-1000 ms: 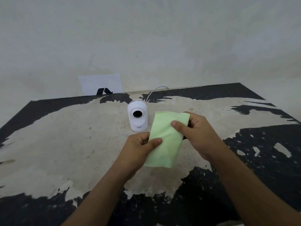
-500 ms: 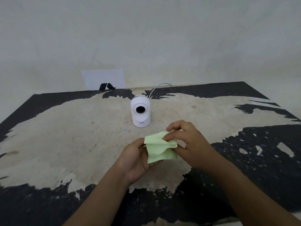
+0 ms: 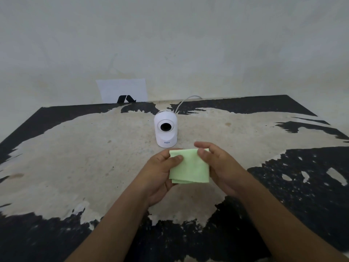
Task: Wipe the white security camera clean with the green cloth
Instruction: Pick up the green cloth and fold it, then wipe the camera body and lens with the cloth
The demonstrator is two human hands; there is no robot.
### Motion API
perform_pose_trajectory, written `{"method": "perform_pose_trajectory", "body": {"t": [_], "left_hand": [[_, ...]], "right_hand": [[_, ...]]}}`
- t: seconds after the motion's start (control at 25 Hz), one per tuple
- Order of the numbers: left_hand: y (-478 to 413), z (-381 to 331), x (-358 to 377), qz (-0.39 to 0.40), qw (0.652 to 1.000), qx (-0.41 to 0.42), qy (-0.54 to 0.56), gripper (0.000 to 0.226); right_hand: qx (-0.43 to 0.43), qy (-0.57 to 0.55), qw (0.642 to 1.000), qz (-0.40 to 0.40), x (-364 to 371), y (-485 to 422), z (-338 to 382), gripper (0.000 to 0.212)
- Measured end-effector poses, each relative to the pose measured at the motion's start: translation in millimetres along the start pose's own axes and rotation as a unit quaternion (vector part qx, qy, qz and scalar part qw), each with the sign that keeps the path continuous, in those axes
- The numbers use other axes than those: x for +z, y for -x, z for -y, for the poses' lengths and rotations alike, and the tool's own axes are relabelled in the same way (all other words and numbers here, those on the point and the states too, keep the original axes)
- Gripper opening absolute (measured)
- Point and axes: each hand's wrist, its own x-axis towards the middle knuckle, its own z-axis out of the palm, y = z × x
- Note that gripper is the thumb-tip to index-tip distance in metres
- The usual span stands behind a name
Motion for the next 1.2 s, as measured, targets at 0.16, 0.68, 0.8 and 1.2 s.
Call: {"method": "perform_pose_trajectory", "body": {"t": [0.16, 0.68, 0.8, 1.2], "left_hand": [[-14.1, -11.1, -11.1, -0.060, 0.989, 0.050, -0.124, 0.014], [-107.9, -24.6, -71.8, -0.154, 0.836, 0.100, -0.516, 0.099], [-117.1, -26.4, -73.3, -0.171, 0.791, 0.089, -0.581, 0.098], [-124.8, -19.6, -75.3, -0.184, 0.733, 0.096, -0.648, 0.092]], "right_hand": [[-0.034, 0.034, 0.998, -0.028, 5.4, -22.1, -4.7, 0.010], [-0.028, 0.098, 0.970, -0.220, 29.1, -129.7, -6.8, 0.025], [-0.037, 0.185, 0.970, -0.151, 44.6, -123.4, -10.3, 0.036], [-0.107, 0.172, 0.970, -0.132, 67.0, -126.5, 2.4, 0.056]]}}
